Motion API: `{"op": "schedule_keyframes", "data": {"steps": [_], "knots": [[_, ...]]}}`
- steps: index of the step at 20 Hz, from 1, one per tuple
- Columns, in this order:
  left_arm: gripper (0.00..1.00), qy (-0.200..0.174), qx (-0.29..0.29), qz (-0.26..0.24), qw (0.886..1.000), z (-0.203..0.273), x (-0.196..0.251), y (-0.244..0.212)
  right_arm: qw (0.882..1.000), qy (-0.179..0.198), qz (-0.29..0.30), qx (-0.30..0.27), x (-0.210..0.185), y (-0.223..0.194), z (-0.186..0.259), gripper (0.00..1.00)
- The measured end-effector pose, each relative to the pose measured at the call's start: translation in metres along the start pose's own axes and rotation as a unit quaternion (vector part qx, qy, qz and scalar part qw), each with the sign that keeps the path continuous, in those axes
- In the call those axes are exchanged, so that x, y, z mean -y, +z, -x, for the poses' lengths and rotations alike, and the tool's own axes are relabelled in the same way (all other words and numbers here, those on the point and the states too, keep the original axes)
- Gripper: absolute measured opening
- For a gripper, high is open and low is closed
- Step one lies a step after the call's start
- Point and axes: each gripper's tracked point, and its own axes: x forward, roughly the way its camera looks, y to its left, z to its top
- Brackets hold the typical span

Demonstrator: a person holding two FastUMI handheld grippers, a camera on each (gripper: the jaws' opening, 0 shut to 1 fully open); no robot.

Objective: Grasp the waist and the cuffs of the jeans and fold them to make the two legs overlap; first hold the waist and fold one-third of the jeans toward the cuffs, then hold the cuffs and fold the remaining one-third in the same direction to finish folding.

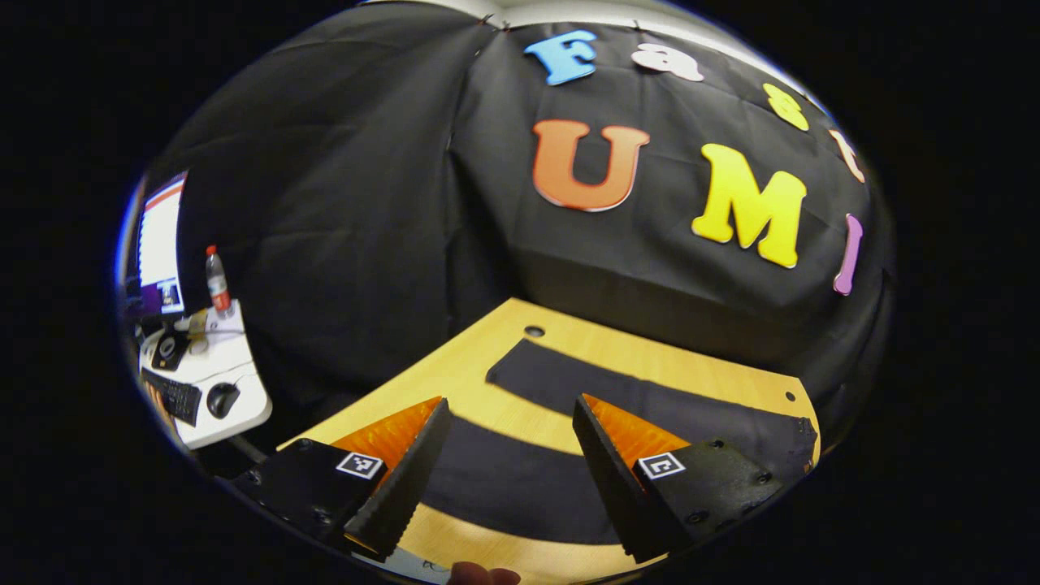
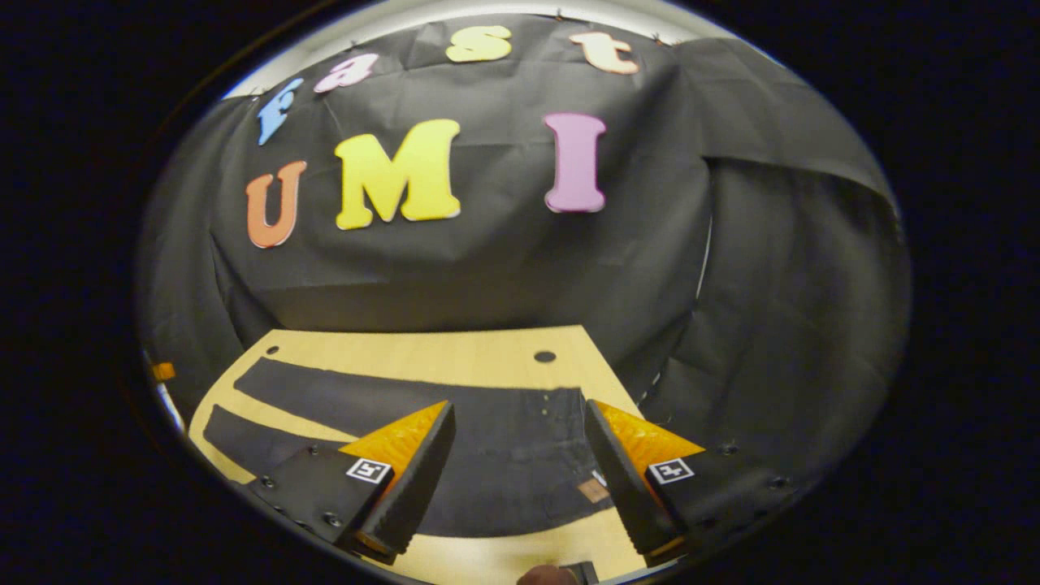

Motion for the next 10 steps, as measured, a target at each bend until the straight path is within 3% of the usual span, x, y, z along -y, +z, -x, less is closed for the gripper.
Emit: {"op": "schedule_keyframes", "data": {"steps": [2,4,7,8,10], "knots": [[0.98,0.003,-0.047,0.043,0.998,-0.002,-0.016,-0.035,0.996,-0.011,-0.071,-0.053,0.023,-0.033,-0.004,0.99],[0.99,0.0,-0.094,0.127,0.987,-0.008,-0.021,-0.066,0.986,-0.024,-0.129,-0.1,0.042,-0.063,-0.013,1.0],[0.99,0.016,-0.158,0.249,0.955,-0.013,-0.026,-0.113,0.971,-0.05,-0.186,-0.141,0.062,-0.107,-0.023,0.94],[0.99,0.014,-0.175,0.289,0.941,-0.016,-0.023,-0.124,0.964,-0.05,-0.207,-0.157,0.062,-0.119,-0.023,0.99],[0.99,0.014,-0.196,0.374,0.906,-0.018,-0.014,-0.139,0.955,-0.046,-0.232,-0.181,0.056,-0.136,-0.027,0.99]]}}
